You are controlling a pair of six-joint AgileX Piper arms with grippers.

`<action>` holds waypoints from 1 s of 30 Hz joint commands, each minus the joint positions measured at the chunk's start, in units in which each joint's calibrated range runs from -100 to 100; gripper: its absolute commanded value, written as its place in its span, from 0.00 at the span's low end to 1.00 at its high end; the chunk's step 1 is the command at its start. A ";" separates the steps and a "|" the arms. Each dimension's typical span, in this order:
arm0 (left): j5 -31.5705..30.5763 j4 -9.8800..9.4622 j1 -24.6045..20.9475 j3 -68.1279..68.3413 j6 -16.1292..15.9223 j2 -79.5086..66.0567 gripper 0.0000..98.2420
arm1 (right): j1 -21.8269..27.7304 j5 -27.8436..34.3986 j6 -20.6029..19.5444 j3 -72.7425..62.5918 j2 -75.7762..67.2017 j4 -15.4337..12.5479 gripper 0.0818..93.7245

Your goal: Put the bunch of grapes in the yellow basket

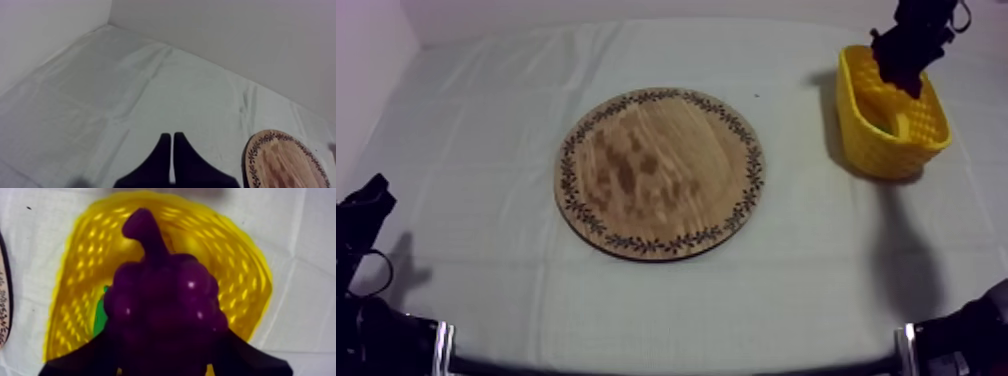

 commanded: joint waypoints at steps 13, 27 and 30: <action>0.03 0.01 -0.01 0.04 0.01 0.03 0.00 | 0.59 -2.28 -0.80 0.45 7.51 -0.10 0.67; 0.03 0.01 -0.01 0.04 0.01 0.03 0.00 | 0.75 -2.91 1.02 6.30 -6.57 -0.48 0.38; 0.03 0.01 -0.01 0.04 0.01 0.03 0.00 | 0.87 -3.54 1.51 9.57 -11.31 -0.60 0.33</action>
